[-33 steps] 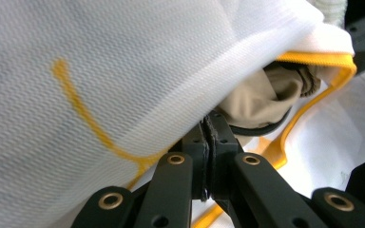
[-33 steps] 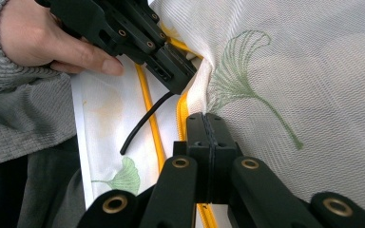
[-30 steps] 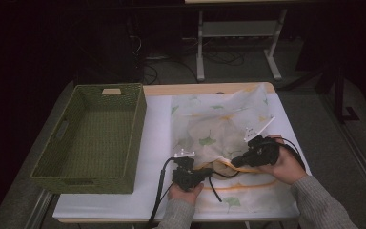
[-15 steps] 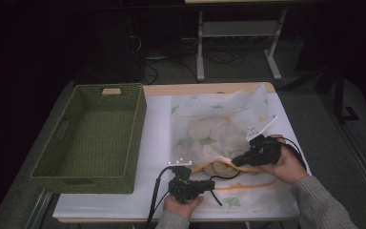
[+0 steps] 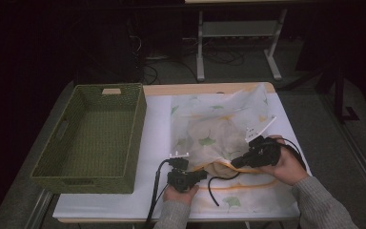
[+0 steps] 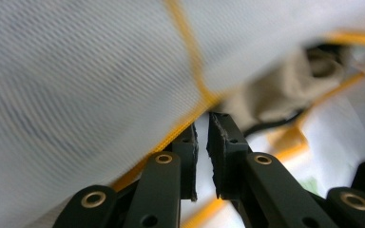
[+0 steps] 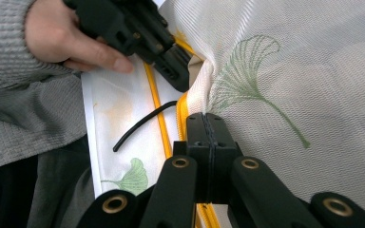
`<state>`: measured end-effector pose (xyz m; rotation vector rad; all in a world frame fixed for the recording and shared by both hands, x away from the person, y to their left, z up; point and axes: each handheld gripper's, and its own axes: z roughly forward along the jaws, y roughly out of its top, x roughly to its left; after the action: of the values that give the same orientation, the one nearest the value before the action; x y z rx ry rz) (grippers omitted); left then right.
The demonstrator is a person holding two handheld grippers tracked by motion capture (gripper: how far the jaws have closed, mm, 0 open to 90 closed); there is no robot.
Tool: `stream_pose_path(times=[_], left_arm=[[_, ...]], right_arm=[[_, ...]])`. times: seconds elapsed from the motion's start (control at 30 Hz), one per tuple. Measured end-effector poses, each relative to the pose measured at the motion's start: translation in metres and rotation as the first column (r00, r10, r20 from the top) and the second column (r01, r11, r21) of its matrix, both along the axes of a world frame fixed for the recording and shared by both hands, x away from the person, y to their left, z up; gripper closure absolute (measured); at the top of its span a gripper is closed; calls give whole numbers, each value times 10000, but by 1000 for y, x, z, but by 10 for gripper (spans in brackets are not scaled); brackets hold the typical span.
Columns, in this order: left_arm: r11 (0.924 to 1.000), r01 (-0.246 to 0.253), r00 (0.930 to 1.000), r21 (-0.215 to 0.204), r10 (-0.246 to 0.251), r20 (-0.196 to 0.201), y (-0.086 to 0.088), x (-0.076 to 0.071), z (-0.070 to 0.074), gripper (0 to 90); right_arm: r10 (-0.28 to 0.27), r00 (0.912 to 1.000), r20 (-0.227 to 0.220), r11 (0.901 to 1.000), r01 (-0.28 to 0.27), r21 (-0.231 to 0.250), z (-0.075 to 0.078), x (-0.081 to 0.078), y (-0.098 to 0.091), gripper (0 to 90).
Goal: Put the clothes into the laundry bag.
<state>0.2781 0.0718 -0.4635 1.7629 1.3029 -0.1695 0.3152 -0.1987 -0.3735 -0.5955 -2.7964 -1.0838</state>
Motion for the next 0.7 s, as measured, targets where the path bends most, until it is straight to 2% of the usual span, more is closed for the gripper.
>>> stream_pose_path(times=[0.03, 0.1, 0.17, 0.3, 0.33, 0.37, 0.43, 0.5, 0.57, 0.63, 0.7], left_arm=[[9999, 108, 9999, -42, -108, 85, 0, -2, 2, 804], [9984, 268, 9996, -489, -269, -13, 1, -10, 5, 801], [9957, 576, 9983, -725, -577, 15, 0, -20, 8, 795], [9846, 1125, 9922, -1340, -1185, -376, -5, -31, 8, 790], [9816, 1338, 9889, -1363, -1411, -454, -9, -32, 6, 789], [9813, 1486, 9862, -1219, -1561, -543, -13, -32, 4, 784], [9860, 1482, 9857, -760, -1535, -689, -17, -29, -1, 779], [9926, 1101, 9911, -521, -1136, -696, -17, -22, -4, 779], [9975, 687, 9966, -151, -693, -455, -15, -14, -4, 778], [9993, 284, 9981, -260, -298, -547, -12, -5, -5, 772], [9999, 115, 9997, -33, -115, -225, -12, 1, -3, 756]], right_arm=[[3, 10000, -1, 10000, -3, -12, 1, 0, 0, 898], [24, 10000, 41, 10000, -24, 0, 2, 0, -1, 898], [-7, 10000, 35, 10000, 7, -4, 2, 0, -1, 898], [-51, 10000, 44, 10000, 51, -85, 1, 2, 1, 898], [-42, 10000, 66, 9999, 43, -92, 0, 2, 2, 898], [-45, 10000, 57, 9999, 45, -113, 0, 2, 3, 898], [-23, 10000, 92, 9999, 24, -106, 1, 1, 4, 898], [-14, 9999, 125, 9999, 15, -110, 3, 0, 4, 898], [27, 9998, 179, 9999, -25, -111, 4, -1, 4, 898], [30, 9998, 185, 9999, -28, -102, 5, -2, 4, 898], [63, 9998, 173, 9999, -61, -111, 5, -1, 4, 898]])
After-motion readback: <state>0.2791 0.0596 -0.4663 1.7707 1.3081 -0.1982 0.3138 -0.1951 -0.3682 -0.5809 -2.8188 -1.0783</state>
